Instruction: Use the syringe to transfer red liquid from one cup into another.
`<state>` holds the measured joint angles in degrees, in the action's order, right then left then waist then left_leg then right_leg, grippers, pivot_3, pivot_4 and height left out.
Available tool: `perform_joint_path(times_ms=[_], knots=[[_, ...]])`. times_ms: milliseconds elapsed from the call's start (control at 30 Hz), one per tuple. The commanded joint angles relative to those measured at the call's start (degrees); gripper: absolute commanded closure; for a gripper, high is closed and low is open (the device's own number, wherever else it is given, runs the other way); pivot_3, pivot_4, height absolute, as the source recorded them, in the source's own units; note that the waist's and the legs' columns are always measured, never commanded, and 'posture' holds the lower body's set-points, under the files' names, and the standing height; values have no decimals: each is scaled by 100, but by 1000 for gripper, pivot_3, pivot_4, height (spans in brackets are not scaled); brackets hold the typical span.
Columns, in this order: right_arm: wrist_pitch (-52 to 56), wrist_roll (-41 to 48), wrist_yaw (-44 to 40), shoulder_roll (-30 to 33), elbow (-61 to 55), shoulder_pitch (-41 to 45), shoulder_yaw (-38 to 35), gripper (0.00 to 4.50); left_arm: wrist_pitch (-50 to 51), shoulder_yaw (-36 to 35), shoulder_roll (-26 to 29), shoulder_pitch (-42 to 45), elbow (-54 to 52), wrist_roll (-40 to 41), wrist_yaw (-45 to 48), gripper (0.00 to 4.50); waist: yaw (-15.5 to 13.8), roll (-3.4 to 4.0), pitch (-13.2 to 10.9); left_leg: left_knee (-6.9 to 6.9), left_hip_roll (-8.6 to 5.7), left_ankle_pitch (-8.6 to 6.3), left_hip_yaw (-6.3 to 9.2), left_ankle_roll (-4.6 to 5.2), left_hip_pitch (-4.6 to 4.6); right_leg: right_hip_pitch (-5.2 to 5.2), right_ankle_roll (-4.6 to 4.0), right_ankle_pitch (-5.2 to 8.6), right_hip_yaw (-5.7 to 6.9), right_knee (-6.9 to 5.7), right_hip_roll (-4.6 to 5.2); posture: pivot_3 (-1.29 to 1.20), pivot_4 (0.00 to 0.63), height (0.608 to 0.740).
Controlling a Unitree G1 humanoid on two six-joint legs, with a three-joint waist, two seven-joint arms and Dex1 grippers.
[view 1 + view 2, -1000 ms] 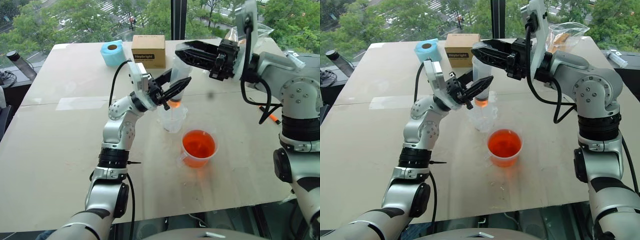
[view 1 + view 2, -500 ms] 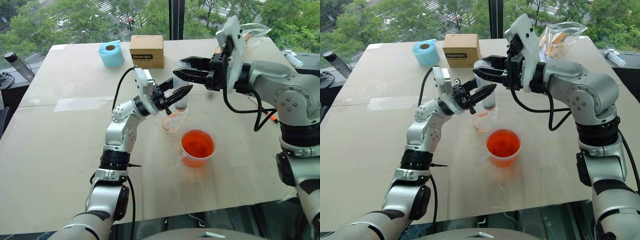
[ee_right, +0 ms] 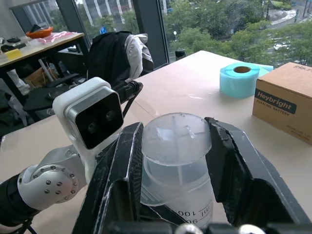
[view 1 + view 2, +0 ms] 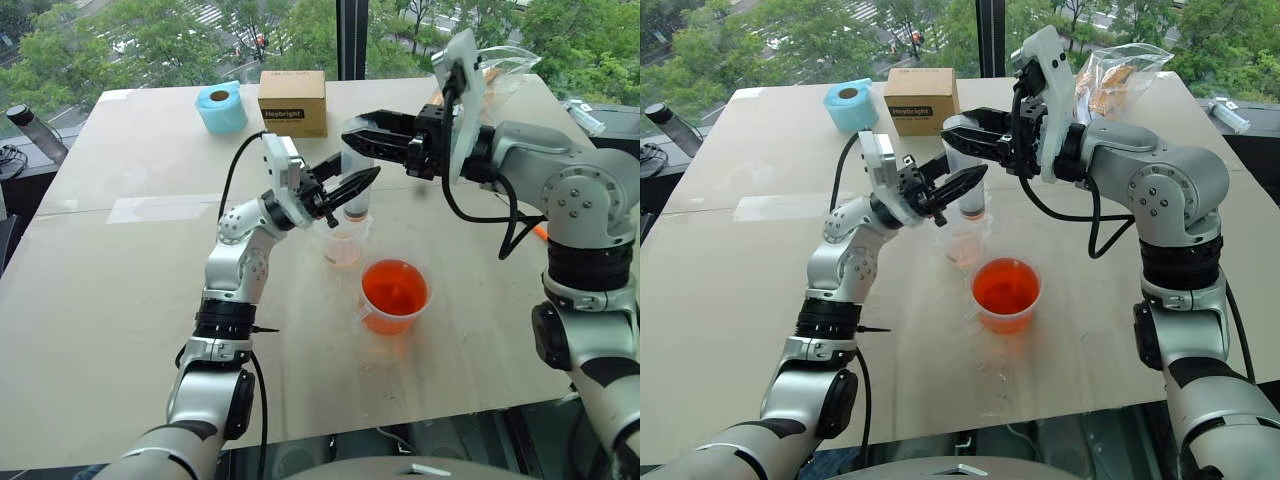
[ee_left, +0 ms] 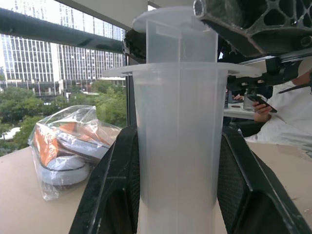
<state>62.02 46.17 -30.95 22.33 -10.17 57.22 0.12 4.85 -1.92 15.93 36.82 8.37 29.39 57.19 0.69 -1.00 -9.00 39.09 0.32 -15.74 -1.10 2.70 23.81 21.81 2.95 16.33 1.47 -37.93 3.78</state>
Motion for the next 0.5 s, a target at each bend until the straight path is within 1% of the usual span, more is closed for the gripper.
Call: perform_joint_path(times_ms=[33, 100, 233, 367, 433, 500], knots=[[310, -98, -174, 137, -14, -172, 379, 3087, -31, -451, 143, 339, -629, 377, -181, 3046, 1, 0, 0, 0, 0, 0, 0, 0, 0, 0, 0, 0, 0, 0, -2, 0, 150, 740], [291, -199, -304, 232, -41, -187, 525, 3087, 35, -477, 211, 331, -721, 393, -181, 3046, 2, 0, 0, 0, 0, 0, 0, 0, 0, 0, 0, 0, 0, 0, -3, 0, 150, 740], [330, -164, -425, 219, -44, -162, 550, 3087, 130, -518, 311, 322, -861, 413, -206, 3046, 6, 1, 0, -1, 0, 0, 0, 0, -1, 0, 0, 0, -1, 1, -4, 0, 150, 740], [-151, -250, -433, -68, 152, -34, 345, 3087, 161, -502, 337, 250, -925, 398, -218, 3046, 13, 1, -1, -2, 0, 0, 0, 0, -1, 1, 0, 0, -3, 1, -5, 0, 150, 740], [-196, -292, -503, -44, 194, -15, 337, 2057, 160, -481, 319, 208, -953, 383, -229, 3046, 7, 1, -1, -2, 0, 0, 0, 0, -1, 2, 0, 0, -1, 0, -6, 0, 150, 740], [-222, -343, -541, -25, 194, -13, 329, 1156, 166, -465, 306, 183, -977, 381, -250, 3046, 3, 1, -1, -2, 0, 0, 0, 0, 1, 2, 0, 0, 0, -1, -5, 0, 150, 740]])
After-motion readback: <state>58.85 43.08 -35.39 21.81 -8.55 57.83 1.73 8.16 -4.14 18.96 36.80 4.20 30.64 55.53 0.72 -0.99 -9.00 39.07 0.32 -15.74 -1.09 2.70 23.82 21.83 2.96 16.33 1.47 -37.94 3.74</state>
